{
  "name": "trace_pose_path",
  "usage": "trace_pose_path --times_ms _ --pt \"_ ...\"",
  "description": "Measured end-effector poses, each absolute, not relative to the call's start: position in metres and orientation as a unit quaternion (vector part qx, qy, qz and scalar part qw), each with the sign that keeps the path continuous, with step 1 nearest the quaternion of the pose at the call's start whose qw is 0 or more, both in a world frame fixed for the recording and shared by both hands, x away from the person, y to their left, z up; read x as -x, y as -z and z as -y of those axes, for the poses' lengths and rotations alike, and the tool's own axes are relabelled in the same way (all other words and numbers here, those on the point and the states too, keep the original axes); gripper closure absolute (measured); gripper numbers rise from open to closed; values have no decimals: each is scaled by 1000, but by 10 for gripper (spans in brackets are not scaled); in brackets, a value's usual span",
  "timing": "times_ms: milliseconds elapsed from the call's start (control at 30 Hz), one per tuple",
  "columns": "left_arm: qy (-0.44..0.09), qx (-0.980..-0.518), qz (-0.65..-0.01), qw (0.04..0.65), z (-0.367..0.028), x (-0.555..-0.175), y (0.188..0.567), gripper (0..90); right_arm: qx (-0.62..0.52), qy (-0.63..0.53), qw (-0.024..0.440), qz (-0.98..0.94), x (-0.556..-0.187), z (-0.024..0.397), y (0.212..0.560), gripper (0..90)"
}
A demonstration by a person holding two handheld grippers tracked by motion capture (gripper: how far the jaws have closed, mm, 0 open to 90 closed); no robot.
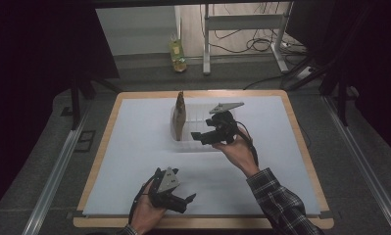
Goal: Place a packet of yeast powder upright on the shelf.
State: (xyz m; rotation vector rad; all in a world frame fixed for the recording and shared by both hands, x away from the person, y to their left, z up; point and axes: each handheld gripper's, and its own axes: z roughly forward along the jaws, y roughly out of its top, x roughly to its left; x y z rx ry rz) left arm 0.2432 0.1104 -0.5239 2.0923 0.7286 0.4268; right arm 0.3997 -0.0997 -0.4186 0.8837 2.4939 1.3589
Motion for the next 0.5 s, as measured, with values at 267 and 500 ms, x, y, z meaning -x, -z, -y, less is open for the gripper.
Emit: trace_pose_path --times_ms 267,500 --pt "-170 -828 -307 436 -119 -242 521 11 -287 -447 89 -842 -388 116 423 146" --pt "-175 -827 -313 433 -122 -241 520 11 -281 -440 91 -848 -375 133 426 99"
